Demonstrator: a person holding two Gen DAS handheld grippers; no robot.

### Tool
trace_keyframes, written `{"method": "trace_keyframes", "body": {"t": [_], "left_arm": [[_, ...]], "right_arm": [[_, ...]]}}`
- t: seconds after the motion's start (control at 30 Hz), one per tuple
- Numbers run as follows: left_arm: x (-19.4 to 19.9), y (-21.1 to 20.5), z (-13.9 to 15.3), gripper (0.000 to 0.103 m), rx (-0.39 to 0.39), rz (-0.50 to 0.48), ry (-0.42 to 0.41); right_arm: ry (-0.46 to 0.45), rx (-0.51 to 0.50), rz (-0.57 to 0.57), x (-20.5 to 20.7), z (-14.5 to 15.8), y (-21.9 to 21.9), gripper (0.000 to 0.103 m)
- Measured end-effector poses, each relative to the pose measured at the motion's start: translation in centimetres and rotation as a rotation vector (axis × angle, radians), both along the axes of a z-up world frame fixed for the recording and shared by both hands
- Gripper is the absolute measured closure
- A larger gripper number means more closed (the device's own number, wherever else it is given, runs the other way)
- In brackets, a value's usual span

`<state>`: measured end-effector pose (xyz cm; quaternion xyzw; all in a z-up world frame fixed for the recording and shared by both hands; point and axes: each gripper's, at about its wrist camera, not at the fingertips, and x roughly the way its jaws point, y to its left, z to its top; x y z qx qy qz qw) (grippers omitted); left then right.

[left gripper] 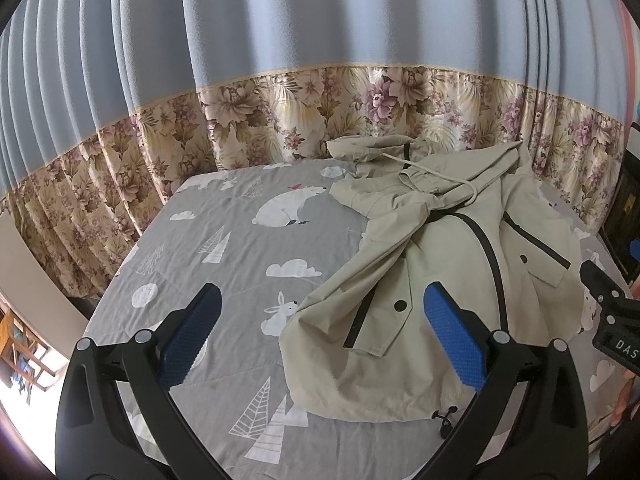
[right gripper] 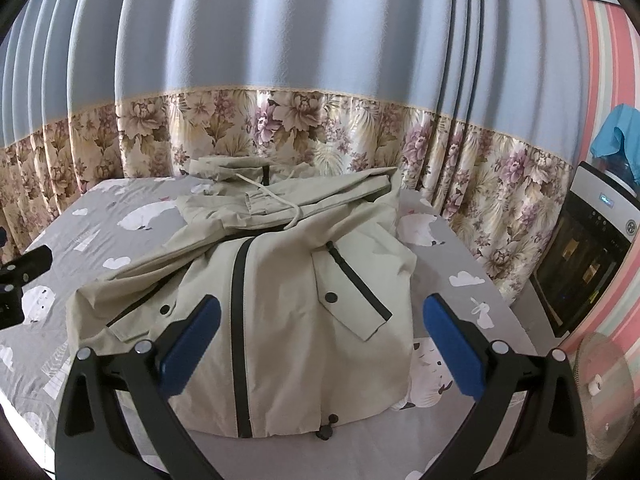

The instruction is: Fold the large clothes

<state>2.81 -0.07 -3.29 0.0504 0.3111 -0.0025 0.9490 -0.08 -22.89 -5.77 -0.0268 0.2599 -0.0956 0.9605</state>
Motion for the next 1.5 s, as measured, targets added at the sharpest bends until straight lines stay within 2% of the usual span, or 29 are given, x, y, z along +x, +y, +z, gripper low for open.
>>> {"method": "trace_keyframes", "body": {"t": [0.2,0.4,0.53,0.67,0.77,0.87,0.9,0.93,0.97,1.07,1.13,1.17,1.2,1.23,1.27,1.3,1.33,1.37,1.4,1.43,1.5], "left_arm": [[0.7,-1.1,-0.3,0.003,0.011,-0.007,0.013],[1.2,-1.6,-0.6,0.003,0.017,-0.016,0.034],[1.6,-1.7,-1.9,0.003,-0.012,-0.083,0.062],[2.1,-1.8,-4.0,0.003,0.02,-0.093,0.073],[3.4,-1.3,-5.9,0.003,-0.004,-0.093,0.128],[5.0,-0.2,-7.7,0.004,-0.044,-0.079,0.177],[5.6,0.0,-8.3,0.004,-0.044,-0.071,0.188],[6.1,0.1,-8.8,0.004,-0.034,-0.067,0.196],[6.7,0.0,-9.4,0.005,-0.02,-0.064,0.206],[8.3,-0.3,-10.7,0.015,0.013,-0.078,0.239],[9.3,-0.4,-11.3,0.017,0.002,-0.092,0.258],[9.8,-0.3,-11.6,0.023,-0.012,-0.1,0.27],[10.3,-0.3,-11.9,0.038,-0.02,-0.102,0.283],[10.9,-0.1,-12.3,0.046,-0.032,-0.105,0.304],[11.5,0.1,-12.6,0.063,-0.063,-0.125,0.321],[12.1,0.3,-12.8,0.069,-0.117,-0.16,0.34],[12.3,0.4,-12.9,0.075,-0.134,-0.171,0.345],[12.5,0.5,-12.8,0.08,-0.152,-0.181,0.328],[12.6,0.5,-12.6,0.095,-0.143,-0.176,0.324],[12.4,0.8,-12.0,0.095,-0.084,-0.13,0.284],[12.3,1.8,-11.5,0.095,-0.108,-0.113,0.27]], "right_arm": [[0.0,0.006,0.01,0.0,-0.1,0.0,0.002],[-0.036,0.02,0.068,-0.2,-0.1,-0.5,0.002],[0.015,0.094,0.097,0.2,-1.4,-2.1,0.002],[0.069,0.137,0.058,0.8,-3.3,-4.1,0.004],[0.088,0.163,0.034,1.1,-4.3,-5.5,0.01],[0.15,0.184,0.001,2.1,-5.9,-7.2,0.031],[0.168,0.199,-0.005,2.3,-6.4,-7.9,0.041],[0.182,0.219,-0.013,2.6,-7.1,-8.7,0.046],[0.185,0.229,-0.025,2.9,-7.5,-9.4,0.046],[0.204,0.226,-0.073,4.2,-8.6,-11.4,0.046],[0.217,0.241,-0.079,5.0,-9.3,-12.4,0.046],[0.224,0.253,-0.072,5.5,-9.6,-12.7,0.046],[0.25,0.274,-0.054,6.4,-10.2,-13.0,0.046],[0.278,0.287,-0.03,7.3,-10.9,-13.0,0.046],[0.3,0.301,-0.004,8.2,-11.5,-13.0,0.048],[0.317,0.327,0.038,9.0,-12.1,-12.8,0.072],[0.318,0.328,0.06,9.4,-12.1,-12.5,0.085],[0.296,0.287,0.066,9.4,-11.8,-12.0,0.088],[0.267,0.2,0.078,9.1,-10.8,-10.9,0.095],[0.26,0.154,0.082,8.8,-10.1,-10.2,0.097],[0.252,0.072,0.087,8.0,-8.7,-8.9,0.098]]}}
